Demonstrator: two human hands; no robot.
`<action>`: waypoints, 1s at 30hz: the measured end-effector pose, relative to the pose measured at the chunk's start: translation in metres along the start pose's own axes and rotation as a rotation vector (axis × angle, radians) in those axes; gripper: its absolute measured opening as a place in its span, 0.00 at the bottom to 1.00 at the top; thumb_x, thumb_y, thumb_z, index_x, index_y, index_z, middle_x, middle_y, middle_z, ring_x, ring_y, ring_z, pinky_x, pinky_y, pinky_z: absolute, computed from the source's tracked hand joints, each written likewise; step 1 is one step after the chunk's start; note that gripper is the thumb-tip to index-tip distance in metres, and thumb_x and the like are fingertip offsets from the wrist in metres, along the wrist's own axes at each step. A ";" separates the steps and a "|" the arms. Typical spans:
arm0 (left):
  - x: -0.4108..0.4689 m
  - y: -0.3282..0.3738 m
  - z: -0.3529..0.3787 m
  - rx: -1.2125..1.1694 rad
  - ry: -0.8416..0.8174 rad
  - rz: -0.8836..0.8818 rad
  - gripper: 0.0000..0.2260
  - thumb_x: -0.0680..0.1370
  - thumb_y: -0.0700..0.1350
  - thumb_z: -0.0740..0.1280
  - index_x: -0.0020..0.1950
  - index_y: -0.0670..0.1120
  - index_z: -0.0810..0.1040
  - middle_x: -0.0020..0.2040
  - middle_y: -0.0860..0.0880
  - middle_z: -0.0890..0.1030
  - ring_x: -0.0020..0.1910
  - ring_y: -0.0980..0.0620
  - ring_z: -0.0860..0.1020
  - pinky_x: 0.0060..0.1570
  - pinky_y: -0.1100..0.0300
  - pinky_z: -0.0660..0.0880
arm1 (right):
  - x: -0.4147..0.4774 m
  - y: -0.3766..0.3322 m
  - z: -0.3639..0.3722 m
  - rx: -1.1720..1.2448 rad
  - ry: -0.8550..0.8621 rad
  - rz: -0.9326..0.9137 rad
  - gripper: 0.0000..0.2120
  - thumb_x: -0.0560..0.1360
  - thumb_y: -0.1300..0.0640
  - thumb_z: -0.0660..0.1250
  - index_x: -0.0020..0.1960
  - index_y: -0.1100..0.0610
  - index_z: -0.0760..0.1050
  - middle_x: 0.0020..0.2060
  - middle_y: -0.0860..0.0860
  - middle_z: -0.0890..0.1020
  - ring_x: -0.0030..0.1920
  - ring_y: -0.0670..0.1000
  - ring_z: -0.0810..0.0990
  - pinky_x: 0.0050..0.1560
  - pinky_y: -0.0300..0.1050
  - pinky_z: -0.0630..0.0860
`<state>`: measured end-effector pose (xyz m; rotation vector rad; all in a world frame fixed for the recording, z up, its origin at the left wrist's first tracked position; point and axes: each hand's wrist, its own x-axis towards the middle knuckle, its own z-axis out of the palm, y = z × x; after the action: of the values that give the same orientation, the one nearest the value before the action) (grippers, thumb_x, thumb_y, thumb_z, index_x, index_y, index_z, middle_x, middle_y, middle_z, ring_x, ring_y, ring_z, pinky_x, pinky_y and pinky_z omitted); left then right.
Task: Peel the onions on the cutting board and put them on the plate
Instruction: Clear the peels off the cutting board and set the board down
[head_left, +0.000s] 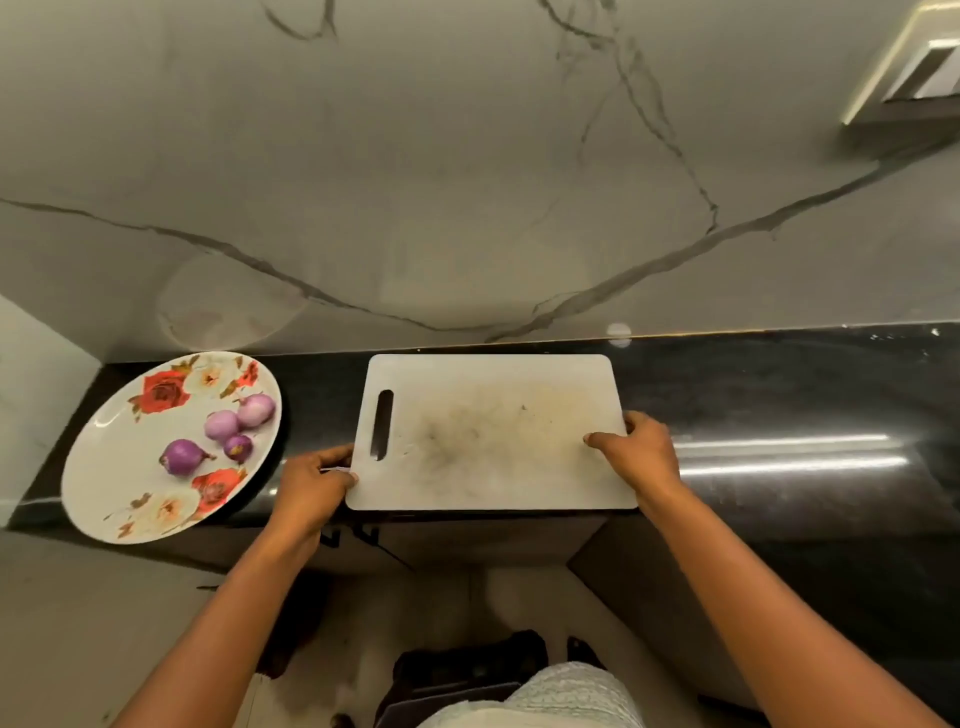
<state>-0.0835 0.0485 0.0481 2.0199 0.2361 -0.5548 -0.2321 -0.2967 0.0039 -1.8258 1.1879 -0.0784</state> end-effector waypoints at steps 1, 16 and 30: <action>0.007 -0.002 -0.004 -0.002 0.012 -0.015 0.21 0.79 0.28 0.65 0.68 0.44 0.82 0.55 0.46 0.84 0.49 0.48 0.83 0.43 0.58 0.80 | 0.003 -0.004 0.007 -0.009 -0.017 -0.006 0.28 0.69 0.46 0.78 0.66 0.51 0.77 0.61 0.54 0.80 0.55 0.58 0.82 0.55 0.59 0.84; 0.051 -0.027 -0.011 0.168 0.134 0.076 0.23 0.77 0.28 0.63 0.69 0.45 0.82 0.64 0.47 0.84 0.61 0.47 0.81 0.60 0.54 0.78 | 0.009 -0.016 0.050 -0.177 -0.009 -0.177 0.30 0.76 0.53 0.76 0.76 0.55 0.72 0.63 0.57 0.73 0.61 0.60 0.78 0.59 0.54 0.79; 0.050 -0.040 -0.090 0.222 0.485 0.307 0.13 0.79 0.37 0.72 0.63 0.46 0.84 0.54 0.48 0.82 0.52 0.48 0.80 0.53 0.54 0.78 | -0.050 -0.104 0.138 -0.184 -0.125 -0.663 0.28 0.79 0.53 0.72 0.77 0.50 0.70 0.67 0.49 0.72 0.66 0.51 0.75 0.63 0.50 0.78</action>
<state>-0.0291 0.1431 0.0299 2.3294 0.1515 0.1136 -0.1191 -0.1582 0.0196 -2.2865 0.4761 -0.2317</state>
